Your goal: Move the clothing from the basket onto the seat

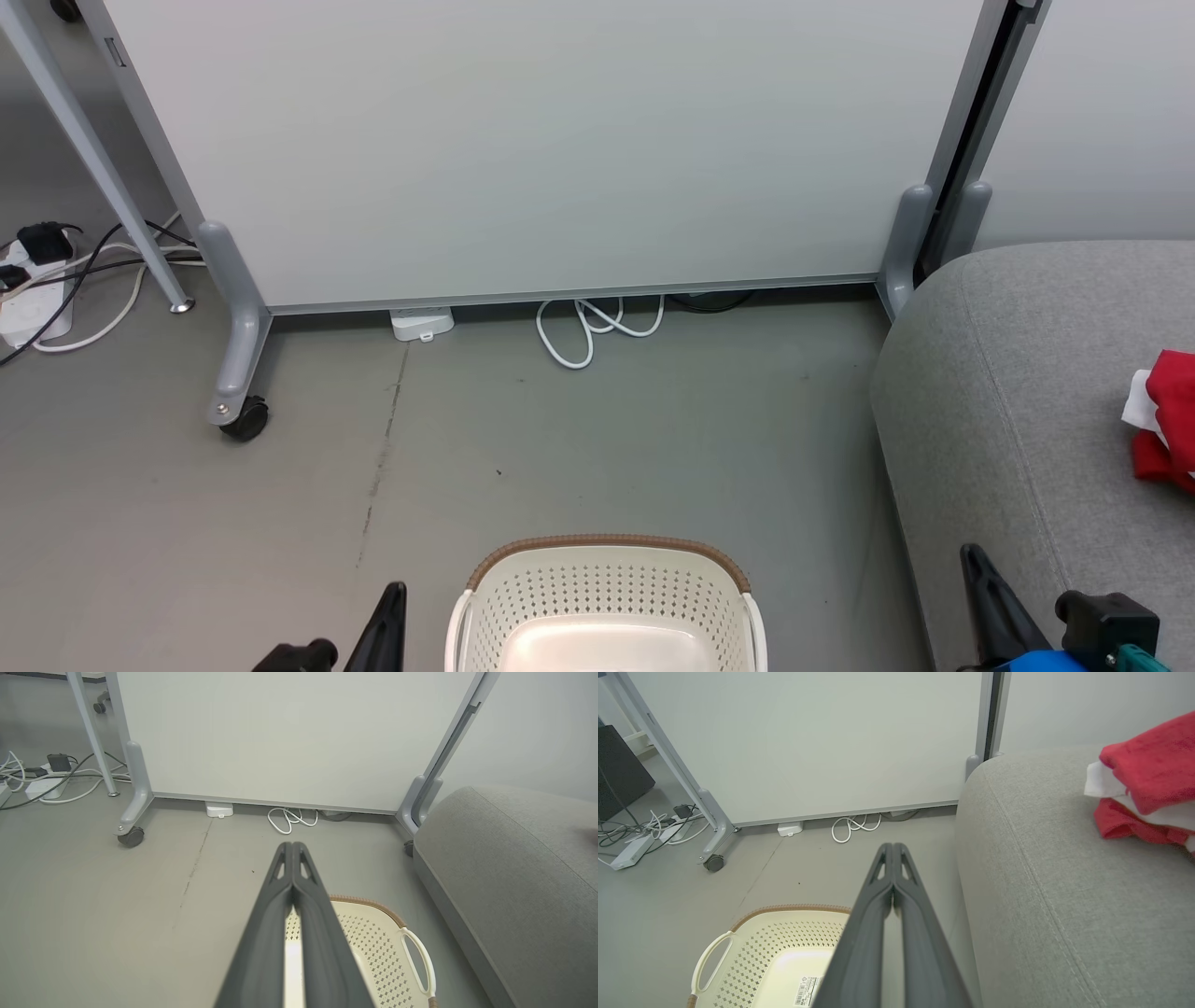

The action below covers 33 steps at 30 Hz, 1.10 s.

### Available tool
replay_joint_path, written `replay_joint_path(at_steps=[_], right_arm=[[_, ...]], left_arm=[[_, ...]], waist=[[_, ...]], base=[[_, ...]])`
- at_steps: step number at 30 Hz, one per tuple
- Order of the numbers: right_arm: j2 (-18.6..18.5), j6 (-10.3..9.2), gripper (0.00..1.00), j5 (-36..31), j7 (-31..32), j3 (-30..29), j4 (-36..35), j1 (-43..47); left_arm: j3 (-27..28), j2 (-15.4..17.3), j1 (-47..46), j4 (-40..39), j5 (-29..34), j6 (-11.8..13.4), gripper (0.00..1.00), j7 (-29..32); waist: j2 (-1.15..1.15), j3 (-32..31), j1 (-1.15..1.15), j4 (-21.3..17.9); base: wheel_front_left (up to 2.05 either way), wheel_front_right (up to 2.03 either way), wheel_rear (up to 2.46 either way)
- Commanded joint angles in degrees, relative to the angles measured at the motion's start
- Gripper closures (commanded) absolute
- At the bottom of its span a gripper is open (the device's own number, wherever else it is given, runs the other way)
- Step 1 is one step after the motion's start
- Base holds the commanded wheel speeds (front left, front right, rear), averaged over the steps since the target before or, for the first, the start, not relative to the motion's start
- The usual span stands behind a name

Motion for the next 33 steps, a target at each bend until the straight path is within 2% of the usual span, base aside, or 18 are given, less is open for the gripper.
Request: replay_joint_path(at_steps=[1, 4, 20, 33], right_arm=[[0.1, 0.0, 1.0, 0.3, 0.1, 0.0, 0.6, 0.0], [0.2, 0.0, 1.0, 1.1, 0.2, 0.0, 1.8, -0.1], [0.0, 0.0, 1.0, 18.6, 3.1, -0.2, 1.2, -2.4], [-0.1, 0.01, 1.0, 29.8, 4.9, -0.3, 0.9, -3.9]], left_arm=[[0.0, 0.0, 0.3, 0.5, -0.3, 0.0, 1.0, 0.1], [0.2, -0.1, 0.9, 1.4, -1.1, 0.0, 1.0, 0.3], [3.4, -0.3, -1.3, -1.4, -17.1, 0.0, 1.0, 4.4], [5.5, -0.4, -2.7, -3.2, -27.3, 0.0, 1.0, 7.1]], waist=[[0.0, 0.0, 0.0, 0.0], [0.0, 0.0, 0.0, -0.1], [0.0, 0.3, 0.0, -0.7], [0.0, 0.5, 0.0, -1.2]], base=[[0.0, 0.0, 0.0], [0.0, 0.0, 0.0], [0.0, 0.0, 0.0], [0.0, 0.0, 0.0]])
